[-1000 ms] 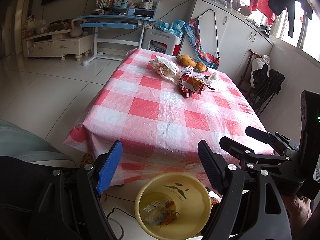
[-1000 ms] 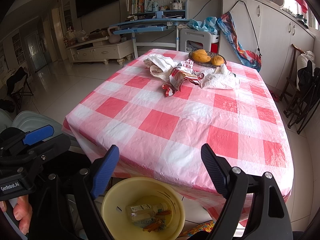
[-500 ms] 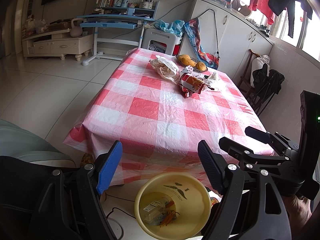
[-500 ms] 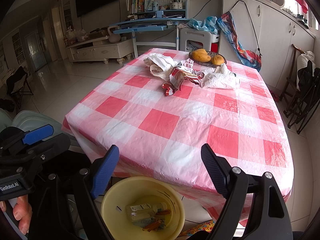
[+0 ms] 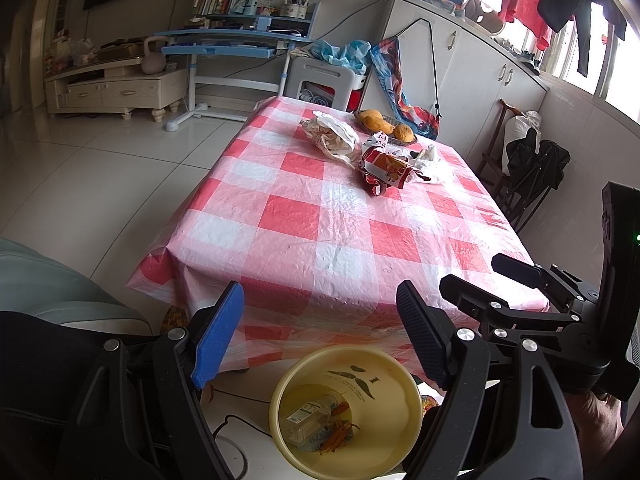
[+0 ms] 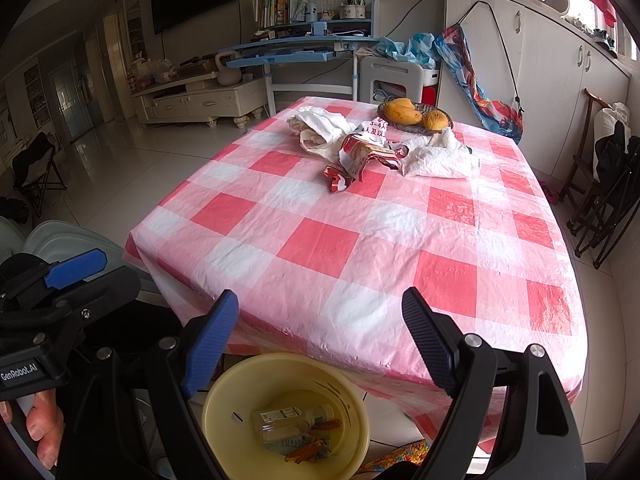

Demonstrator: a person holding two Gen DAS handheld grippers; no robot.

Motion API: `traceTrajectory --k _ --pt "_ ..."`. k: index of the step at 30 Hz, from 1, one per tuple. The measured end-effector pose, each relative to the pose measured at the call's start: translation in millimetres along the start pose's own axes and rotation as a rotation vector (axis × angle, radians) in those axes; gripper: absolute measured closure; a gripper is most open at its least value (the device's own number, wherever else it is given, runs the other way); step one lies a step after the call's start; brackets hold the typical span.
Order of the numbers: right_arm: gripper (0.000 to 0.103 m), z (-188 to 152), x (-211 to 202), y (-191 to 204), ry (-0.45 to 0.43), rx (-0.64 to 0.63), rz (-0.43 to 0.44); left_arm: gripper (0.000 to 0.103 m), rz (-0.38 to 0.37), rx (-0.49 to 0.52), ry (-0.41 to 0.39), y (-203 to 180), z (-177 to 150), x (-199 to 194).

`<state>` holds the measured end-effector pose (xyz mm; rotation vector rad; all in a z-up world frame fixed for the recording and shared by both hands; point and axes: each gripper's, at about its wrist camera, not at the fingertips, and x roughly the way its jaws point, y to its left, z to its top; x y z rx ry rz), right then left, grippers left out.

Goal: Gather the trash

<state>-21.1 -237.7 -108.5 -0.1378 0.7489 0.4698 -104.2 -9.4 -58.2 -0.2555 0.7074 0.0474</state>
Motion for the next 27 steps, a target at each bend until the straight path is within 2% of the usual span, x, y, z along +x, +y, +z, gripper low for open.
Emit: traceTrajectory --k 27 --pt "0.023 -0.1 0.3 0.0 -0.003 -0.001 0.0 0.026 -0.001 -0.001 0.0 0.6 -0.1 0.3"
